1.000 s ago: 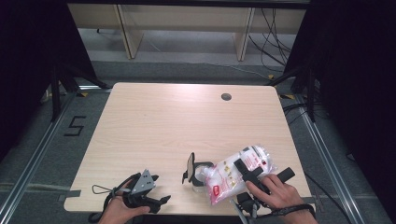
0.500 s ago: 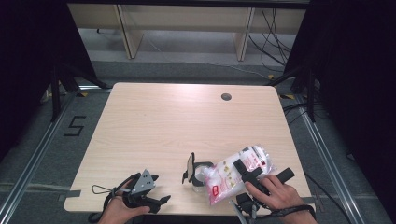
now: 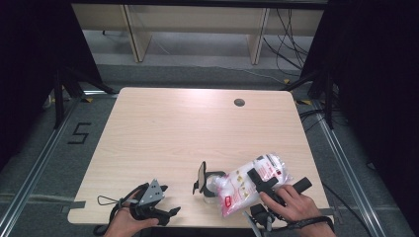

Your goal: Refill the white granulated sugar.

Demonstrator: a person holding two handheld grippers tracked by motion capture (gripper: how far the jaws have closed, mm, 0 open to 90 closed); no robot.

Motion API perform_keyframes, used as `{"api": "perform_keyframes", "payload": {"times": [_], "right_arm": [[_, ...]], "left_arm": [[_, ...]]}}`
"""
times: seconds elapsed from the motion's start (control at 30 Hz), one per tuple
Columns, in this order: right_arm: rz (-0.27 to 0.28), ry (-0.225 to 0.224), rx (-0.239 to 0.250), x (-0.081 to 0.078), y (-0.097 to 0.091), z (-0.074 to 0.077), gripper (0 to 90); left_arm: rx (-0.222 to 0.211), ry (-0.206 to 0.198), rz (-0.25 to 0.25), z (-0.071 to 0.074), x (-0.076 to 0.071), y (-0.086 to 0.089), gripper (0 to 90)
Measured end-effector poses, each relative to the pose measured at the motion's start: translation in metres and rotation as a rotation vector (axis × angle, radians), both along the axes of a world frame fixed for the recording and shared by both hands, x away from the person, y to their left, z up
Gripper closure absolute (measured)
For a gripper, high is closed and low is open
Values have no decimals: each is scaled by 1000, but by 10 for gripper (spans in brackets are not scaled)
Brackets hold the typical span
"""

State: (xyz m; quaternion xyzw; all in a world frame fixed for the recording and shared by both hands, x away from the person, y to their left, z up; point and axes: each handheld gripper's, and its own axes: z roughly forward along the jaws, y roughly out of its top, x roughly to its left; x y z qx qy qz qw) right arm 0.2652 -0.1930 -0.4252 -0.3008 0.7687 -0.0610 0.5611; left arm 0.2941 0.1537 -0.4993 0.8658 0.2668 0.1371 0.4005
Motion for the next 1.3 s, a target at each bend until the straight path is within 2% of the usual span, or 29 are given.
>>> {"api": "perform_keyframes", "payload": {"times": [0.1, 0.2, 0.27, 0.33, 0.5, 0.53, 0.7, 0.73, 0.77, 0.83, 0.87, 0.93, 0.97, 1.03, 1.1, 1.13, 1.23, 1.27, 1.3], "right_arm": [[-1, -2, -3, -1, 0, 0, 579], [1, -1, -3, -1, 0, 0, 580], [2, 0, -3, -1, 0, 0, 580], [0, 2, 0, -1, 0, 0, 580], [3, 3, -1, 0, 0, 0, 581], [4, 3, 0, 0, 0, 0, 581], [5, -1, -2, -1, 0, 0, 585], [25, -9, -27, 0, 0, 2, 587], [12, -6, -11, -2, 0, 1, 589], [24, -4, -23, -3, 1, 2, 592], [17, -3, -6, -4, 1, 2, 594], [23, -7, -22, -6, 1, 4, 596], [21, -7, -14, -7, 1, 4, 597], [44, -12, -44, -7, 2, 7, 599], [40, -10, -49, -9, 3, 8, 602], [43, -10, -36, -10, 3, 7, 603], [47, -2, -44, -11, 2, 8, 605], [30, 0, -3, -12, 1, 6, 605], [29, 0, -20, -12, 1, 7, 607]], "left_arm": [[-11, 8, 20, -1, -1, -1, 186], [-15, 12, 20, -1, -1, -1, 186], [-2, -1, 2, 0, 0, 0, 186], [-19, 12, 19, -1, -1, -1, 186], [-10, 8, 15, -1, -1, -1, 186], [-22, 15, 20, -1, -2, -1, 185], [-11, 7, 8, -1, -1, -1, 186], [2, -7, -1, 0, 0, 0, 185], [-2, -3, 1, 0, 0, 0, 186], [-20, 15, 19, -1, -1, -1, 185], [-15, 13, 18, -1, -1, -1, 186], [-21, 15, 18, -1, -2, -1, 185], [-21, 16, 18, -1, -2, -1, 185], [-21, 17, 17, -1, -2, -1, 186], [-10, 12, 18, -1, -1, 0, 186], [-12, 14, 17, -1, -1, -1, 186], [-11, 14, 16, -1, -1, -1, 186], [-11, 14, 16, -1, -1, 0, 186], [-11, 15, 15, -1, -1, 0, 185]]}}
